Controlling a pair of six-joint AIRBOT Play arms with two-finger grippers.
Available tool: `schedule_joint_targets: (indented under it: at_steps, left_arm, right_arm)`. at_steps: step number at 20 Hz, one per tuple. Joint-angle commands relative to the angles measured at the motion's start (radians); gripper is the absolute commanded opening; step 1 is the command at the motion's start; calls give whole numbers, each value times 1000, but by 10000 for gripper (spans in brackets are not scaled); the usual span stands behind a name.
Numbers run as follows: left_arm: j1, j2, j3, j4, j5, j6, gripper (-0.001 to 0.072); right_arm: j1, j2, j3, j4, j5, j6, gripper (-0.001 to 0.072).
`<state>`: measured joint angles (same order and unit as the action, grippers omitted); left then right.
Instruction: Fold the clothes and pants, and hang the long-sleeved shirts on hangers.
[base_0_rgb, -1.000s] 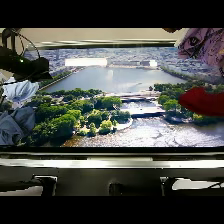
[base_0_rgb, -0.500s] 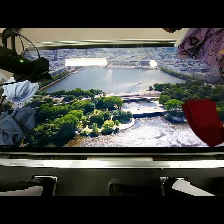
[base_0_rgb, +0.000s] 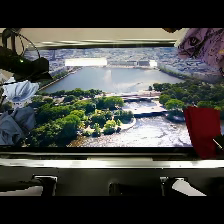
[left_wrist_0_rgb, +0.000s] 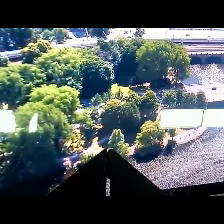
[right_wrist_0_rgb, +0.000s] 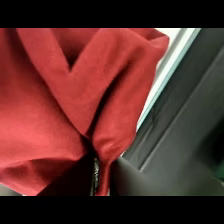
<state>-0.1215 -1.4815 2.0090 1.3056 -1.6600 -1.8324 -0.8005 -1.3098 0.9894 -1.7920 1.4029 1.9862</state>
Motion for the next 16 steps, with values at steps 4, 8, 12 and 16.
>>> schedule_joint_targets:
  at_steps: [4, 8, 12, 16]
  left_arm:
    - [-1, -1, 0, 0, 0, 0, 21]
    - [-1, -1, 0, 0, 0, 0, 21]
    - [-1, -2, -1, 0, 3, 0, 21]
    - [0, -2, -34, 8, 30, 13, 21]
  right_arm:
    - [-1, 3, -16, -77, 21, 12, 30]
    - [-1, 3, -16, -83, 58, 12, 327]
    - [0, 16, 29, -43, 16, -65, 490]
    - [45, 116, 155, 275, -247, -244, 249]
